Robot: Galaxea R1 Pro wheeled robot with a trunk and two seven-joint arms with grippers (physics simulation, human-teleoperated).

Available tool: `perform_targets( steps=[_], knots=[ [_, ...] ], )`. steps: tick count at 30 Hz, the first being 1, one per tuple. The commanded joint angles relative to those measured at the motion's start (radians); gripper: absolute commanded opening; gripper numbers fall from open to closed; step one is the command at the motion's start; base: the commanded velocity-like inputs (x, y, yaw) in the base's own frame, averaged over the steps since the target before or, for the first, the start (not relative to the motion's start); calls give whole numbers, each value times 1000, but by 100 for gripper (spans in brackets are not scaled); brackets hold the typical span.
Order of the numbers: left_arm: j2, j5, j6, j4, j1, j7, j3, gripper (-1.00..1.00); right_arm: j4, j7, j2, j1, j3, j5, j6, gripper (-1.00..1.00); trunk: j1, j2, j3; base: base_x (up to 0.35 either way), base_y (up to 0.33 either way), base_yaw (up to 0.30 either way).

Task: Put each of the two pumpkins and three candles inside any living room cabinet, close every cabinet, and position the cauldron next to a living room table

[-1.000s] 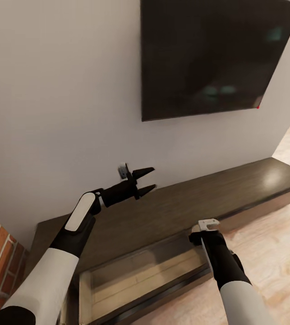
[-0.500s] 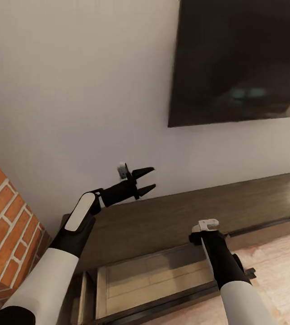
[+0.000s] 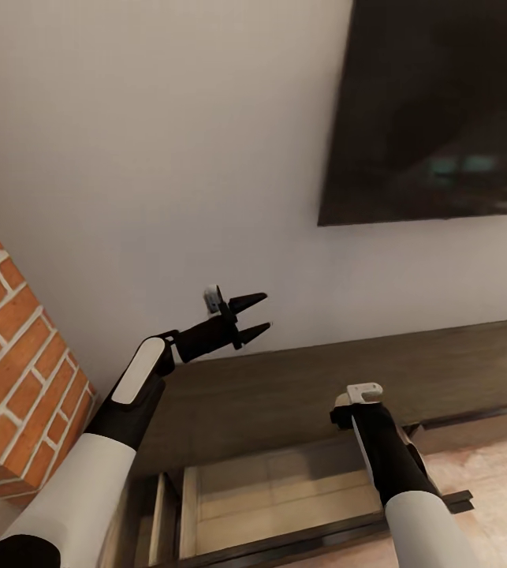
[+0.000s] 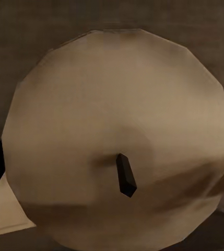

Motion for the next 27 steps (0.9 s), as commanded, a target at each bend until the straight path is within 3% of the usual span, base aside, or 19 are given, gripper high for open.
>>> perform_targets(
  steps=[1, 12, 27],
  knots=[
    [0, 0, 1, 1, 0, 0, 0, 100, 0, 0, 0, 0, 0, 1, -1, -100, 0, 0, 0, 278, -61, 2],
    [2, 1, 0, 8, 0, 0, 0, 100, 0, -1, 0, 0, -1, 1, -1, -100, 0, 0, 0, 288, -74, 10],
    [2, 1, 0, 10, 0, 0, 0, 100, 0, -1, 0, 0, -1, 1, -1, -100, 0, 0, 0, 11, -3, 266]
  ],
)
